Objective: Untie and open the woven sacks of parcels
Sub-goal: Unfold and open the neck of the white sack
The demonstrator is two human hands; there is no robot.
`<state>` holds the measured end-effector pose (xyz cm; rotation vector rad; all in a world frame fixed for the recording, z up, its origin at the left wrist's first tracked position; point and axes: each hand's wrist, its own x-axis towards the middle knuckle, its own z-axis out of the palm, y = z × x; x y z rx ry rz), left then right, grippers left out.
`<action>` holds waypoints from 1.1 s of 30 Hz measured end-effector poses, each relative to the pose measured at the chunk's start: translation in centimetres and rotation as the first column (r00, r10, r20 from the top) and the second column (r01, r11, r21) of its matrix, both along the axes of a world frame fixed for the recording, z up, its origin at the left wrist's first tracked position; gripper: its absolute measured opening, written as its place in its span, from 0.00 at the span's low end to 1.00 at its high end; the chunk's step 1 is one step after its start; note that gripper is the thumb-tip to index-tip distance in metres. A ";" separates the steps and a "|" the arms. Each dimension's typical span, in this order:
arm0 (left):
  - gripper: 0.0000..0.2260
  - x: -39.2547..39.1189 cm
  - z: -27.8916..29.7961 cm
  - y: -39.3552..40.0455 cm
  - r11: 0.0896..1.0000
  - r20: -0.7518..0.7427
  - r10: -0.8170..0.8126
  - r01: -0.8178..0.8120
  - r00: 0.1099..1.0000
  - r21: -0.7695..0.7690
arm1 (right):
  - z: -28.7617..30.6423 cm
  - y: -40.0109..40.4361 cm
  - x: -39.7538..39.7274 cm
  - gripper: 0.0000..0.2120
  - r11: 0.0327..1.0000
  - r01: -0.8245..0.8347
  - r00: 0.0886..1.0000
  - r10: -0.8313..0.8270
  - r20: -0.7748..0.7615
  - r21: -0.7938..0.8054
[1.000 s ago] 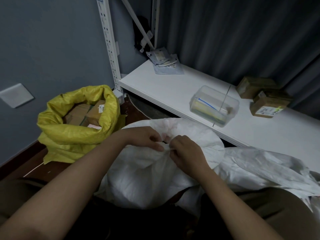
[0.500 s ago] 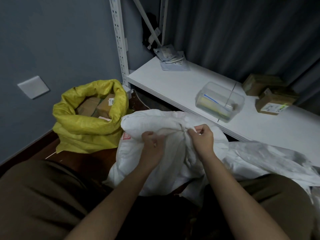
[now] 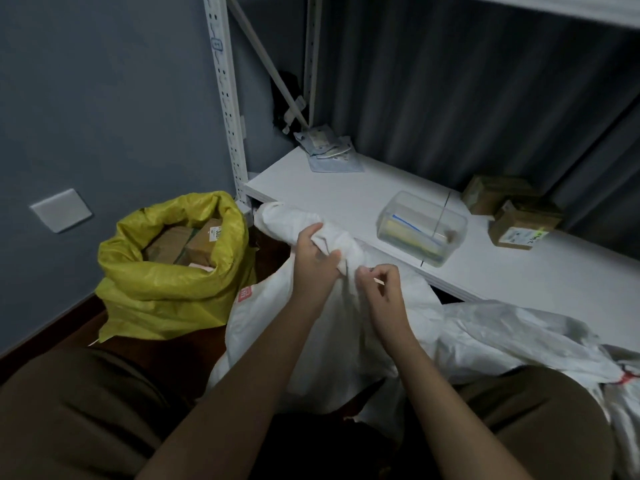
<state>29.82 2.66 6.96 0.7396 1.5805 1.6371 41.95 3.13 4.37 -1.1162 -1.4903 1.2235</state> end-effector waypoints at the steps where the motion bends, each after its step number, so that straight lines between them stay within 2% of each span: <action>1: 0.23 0.1 0.0 -0.4 1.000 0.041 -0.009 0.009 0.999 0.003 | -0.1 -0.1 -0.5 0.08 0.999 0.044 0.999 -0.045 -0.025 -0.027; 3: 0.20 0.2 0.0 -1.2 1.000 0.091 -0.024 0.026 0.996 -0.012 | -0.1 -0.3 -1.5 0.09 0.993 0.120 0.992 -0.120 0.025 -0.002; 6: 0.17 -1.0 -0.5 -2.2 0.991 -0.045 -0.055 0.049 0.997 -0.123 | -0.5 -0.5 -2.1 0.07 0.975 0.149 0.979 -0.169 0.114 0.164; 7: 0.16 -1.5 -0.8 -2.5 0.985 -0.032 -0.084 0.078 0.996 -0.156 | -0.9 -0.6 -2.1 0.05 0.958 0.135 0.975 -0.175 0.140 0.253; 8: 0.17 -1.9 -0.9 -2.7 0.977 0.011 -0.113 0.113 0.994 -0.181 | -1.4 -0.6 -2.0 0.03 0.924 0.096 0.967 -0.175 0.183 0.371; 10: 0.20 -2.1 -1.0 -2.8 0.958 0.087 -0.156 0.172 0.984 -0.229 | -2.2 -0.8 -2.1 0.05 0.822 -0.069 0.922 -0.163 0.350 0.565; 12: 0.25 -1.8 -1.2 -2.4 0.949 0.089 -0.141 0.161 0.986 -0.272 | -2.8 -0.9 -2.3 0.10 0.734 -0.284 0.845 -0.112 0.522 0.617; 13: 0.24 -1.8 -1.3 -2.3 0.953 0.034 -0.103 0.108 0.994 -0.283 | -2.7 -0.9 -2.5 0.10 0.730 -0.343 0.829 -0.061 0.556 0.591; 14: 0.22 -1.7 -1.1 -2.3 0.961 -0.021 -0.063 0.055 0.998 -0.273 | -2.6 -0.9 -2.4 0.08 0.755 -0.351 0.846 0.003 0.532 0.554; 15: 0.20 -1.8 -1.2 -2.3 0.971 -0.035 -0.039 0.029 0.999 -0.237 | -2.3 -0.8 -2.3 0.07 0.821 -0.297 0.896 0.063 0.439 0.489; 17: 0.19 -1.8 -0.9 -2.4 0.988 0.057 -0.045 0.052 0.997 -0.143 | -1.1 -0.7 -2.0 0.11 0.954 -0.114 0.982 0.065 0.177 0.278; 18: 0.18 -1.7 -0.4 -2.7 0.990 0.086 -0.065 0.075 0.994 -0.118 | -0.4 -0.5 -2.1 0.12 0.983 -0.060 0.994 0.042 0.103 0.172; 19: 0.16 -1.7 -0.1 -2.8 0.989 0.104 -0.083 0.095 0.991 -0.116 | 0.3 -0.3 -2.2 0.13 0.995 -0.043 0.997 0.037 0.070 0.093; 21: 0.15 -1.9 0.2 -3.2 0.975 0.144 -0.176 0.193 0.974 -0.112 | 1.5 -0.2 -2.7 0.10 0.999 -0.029 0.996 0.025 0.090 0.035; 24: 0.10 -2.6 1.1 -4.2 0.958 0.156 -0.252 0.269 0.955 -0.098 | 2.1 -0.3 -3.2 0.07 1.000 0.011 0.996 -0.013 0.091 0.024; 26: 0.08 -3.4 1.6 -4.9 0.947 0.031 -0.262 0.264 0.964 -0.182 | 1.7 -0.7 -3.3 0.05 0.999 0.024 0.994 -0.028 0.104 0.044; 28: 0.08 -4.0 2.0 -5.5 0.936 -0.156 -0.271 0.222 0.950 -0.272 | 1.2 -1.1 -3.3 0.03 0.995 0.077 0.991 -0.083 0.102 0.068; 30: 0.09 -4.2 2.0 -6.0 0.953 -0.250 -0.191 0.119 0.949 -0.278 | 0.9 -1.6 -3.5 0.05 0.980 0.127 0.982 -0.146 0.116 0.156; 31: 0.11 -4.0 2.0 -6.0 0.961 -0.226 -0.139 0.076 0.964 -0.266 | 0.8 -1.8 -3.7 0.06 0.968 0.126 0.980 -0.156 0.127 0.218; 33: 0.16 -3.1 2.1 -5.9 0.969 -0.043 -0.087 0.075 0.995 -0.236 | 0.5 -2.4 -4.2 0.06 0.926 0.065 0.973 -0.142 0.183 0.373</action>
